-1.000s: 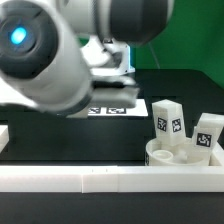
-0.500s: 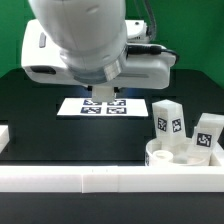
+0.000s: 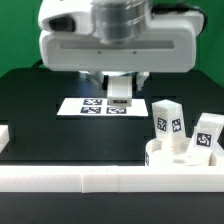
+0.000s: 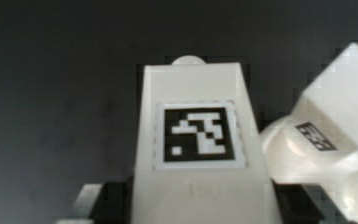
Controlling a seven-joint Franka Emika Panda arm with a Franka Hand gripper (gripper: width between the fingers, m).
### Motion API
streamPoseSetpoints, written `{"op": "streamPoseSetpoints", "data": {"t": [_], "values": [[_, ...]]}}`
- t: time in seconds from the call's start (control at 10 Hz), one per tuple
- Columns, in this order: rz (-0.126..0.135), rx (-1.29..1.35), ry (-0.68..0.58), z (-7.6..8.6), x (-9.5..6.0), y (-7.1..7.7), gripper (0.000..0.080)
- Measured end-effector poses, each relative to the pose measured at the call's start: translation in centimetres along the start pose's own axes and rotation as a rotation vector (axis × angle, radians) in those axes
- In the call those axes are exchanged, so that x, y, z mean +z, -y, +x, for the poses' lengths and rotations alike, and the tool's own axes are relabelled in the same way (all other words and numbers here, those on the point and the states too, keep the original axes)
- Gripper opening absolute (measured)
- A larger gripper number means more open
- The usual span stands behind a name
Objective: Assemble stool
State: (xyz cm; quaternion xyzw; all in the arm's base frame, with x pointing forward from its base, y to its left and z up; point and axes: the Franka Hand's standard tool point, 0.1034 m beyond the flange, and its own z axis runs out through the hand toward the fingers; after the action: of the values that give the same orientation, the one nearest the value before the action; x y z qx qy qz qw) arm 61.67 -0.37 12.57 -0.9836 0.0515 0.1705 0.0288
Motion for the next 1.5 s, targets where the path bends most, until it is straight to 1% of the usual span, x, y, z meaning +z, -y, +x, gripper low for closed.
{"op": "streamPoseSetpoints", "data": {"t": [0.3,0.4,0.5,0.6,0.8,0.9,1.0,1.3,1.5], "values": [[-0.001,0.003,-0.283,0.5,-0.2,-0.1,0.0337],[-0.005,0.001,-0.412,1.3,-0.5,0.2,0.0337],[-0.007,-0.007,-0.505,1.8,-0.5,1.3,0.0337],[-0.008,-0.014,-0.546,2.1,-0.6,2.4,0.0337],[-0.004,-0.021,-0.534,2.5,-0.7,4.1,0.0337],[-0.004,-0.029,-0.537,2.9,-0.7,4.7,0.0337],[-0.006,-0.033,-0.532,3.0,-0.3,5.0,0.0337],[-0.010,-0.029,-0.522,2.7,1.1,4.9,0.0337],[-0.004,-0.013,-0.516,2.4,2.0,6.2,0.0337]]}}
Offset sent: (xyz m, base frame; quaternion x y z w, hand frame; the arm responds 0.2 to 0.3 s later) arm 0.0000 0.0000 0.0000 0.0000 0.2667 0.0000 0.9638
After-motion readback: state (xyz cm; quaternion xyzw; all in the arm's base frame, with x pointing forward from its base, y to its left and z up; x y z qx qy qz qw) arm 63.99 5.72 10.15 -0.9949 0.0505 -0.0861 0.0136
